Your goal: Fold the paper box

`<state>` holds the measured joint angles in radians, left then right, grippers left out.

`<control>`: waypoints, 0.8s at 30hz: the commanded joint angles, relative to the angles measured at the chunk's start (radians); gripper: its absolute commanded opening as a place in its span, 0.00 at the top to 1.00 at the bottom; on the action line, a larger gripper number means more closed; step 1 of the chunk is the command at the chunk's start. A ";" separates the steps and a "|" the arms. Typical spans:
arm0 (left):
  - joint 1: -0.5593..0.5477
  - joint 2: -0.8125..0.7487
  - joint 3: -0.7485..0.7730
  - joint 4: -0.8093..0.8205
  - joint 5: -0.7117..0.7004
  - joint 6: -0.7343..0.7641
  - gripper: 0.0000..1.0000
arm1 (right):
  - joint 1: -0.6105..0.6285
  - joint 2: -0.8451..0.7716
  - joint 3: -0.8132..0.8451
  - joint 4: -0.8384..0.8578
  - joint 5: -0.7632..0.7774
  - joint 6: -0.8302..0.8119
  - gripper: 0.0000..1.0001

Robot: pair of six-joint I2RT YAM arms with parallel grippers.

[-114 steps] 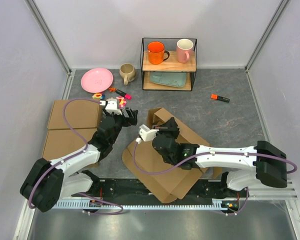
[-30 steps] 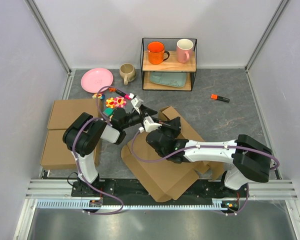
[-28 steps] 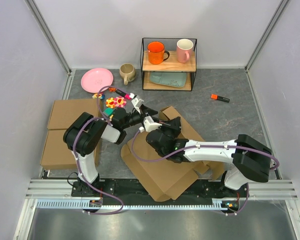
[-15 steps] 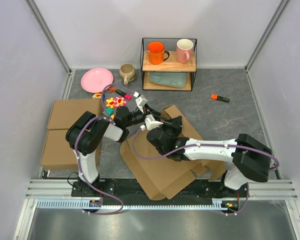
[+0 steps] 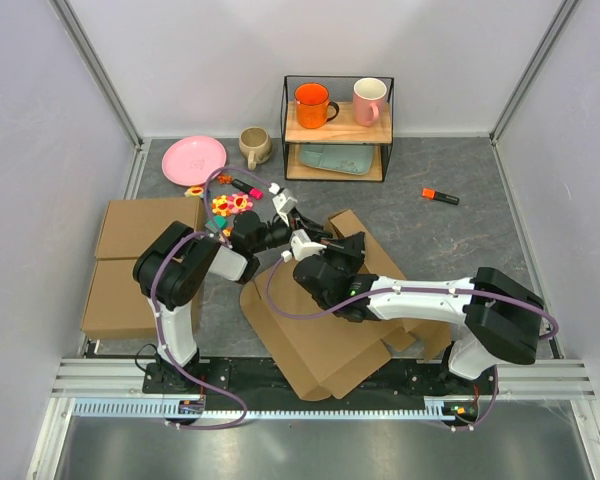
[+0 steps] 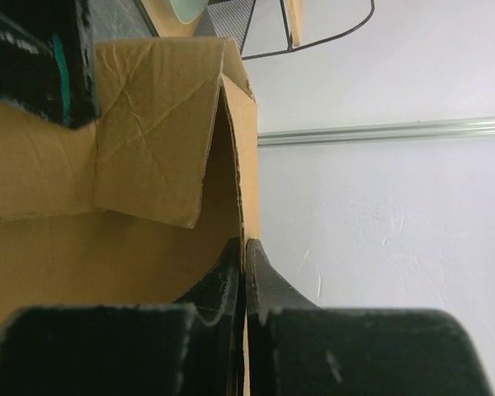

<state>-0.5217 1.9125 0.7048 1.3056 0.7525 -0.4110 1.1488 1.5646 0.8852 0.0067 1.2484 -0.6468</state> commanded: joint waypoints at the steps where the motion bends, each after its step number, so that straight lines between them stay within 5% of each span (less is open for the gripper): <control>1: -0.043 -0.021 0.044 0.285 -0.067 0.020 0.58 | 0.042 0.061 -0.035 -0.042 -0.305 0.115 0.97; 2: -0.043 -0.038 0.039 0.279 -0.064 0.032 0.43 | 0.042 0.057 -0.032 -0.048 -0.296 0.113 0.97; 8: -0.034 -0.089 0.013 0.261 -0.035 0.031 0.29 | 0.040 0.040 0.014 -0.145 -0.276 0.130 0.97; 24: -0.052 -0.063 0.067 0.251 0.017 0.024 0.30 | 0.043 0.091 -0.009 -0.155 -0.305 0.170 0.98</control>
<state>-0.5491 1.8557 0.7094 1.2652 0.7506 -0.4030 1.1564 1.5871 0.9195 -0.0830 1.2633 -0.6285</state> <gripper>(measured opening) 0.710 0.054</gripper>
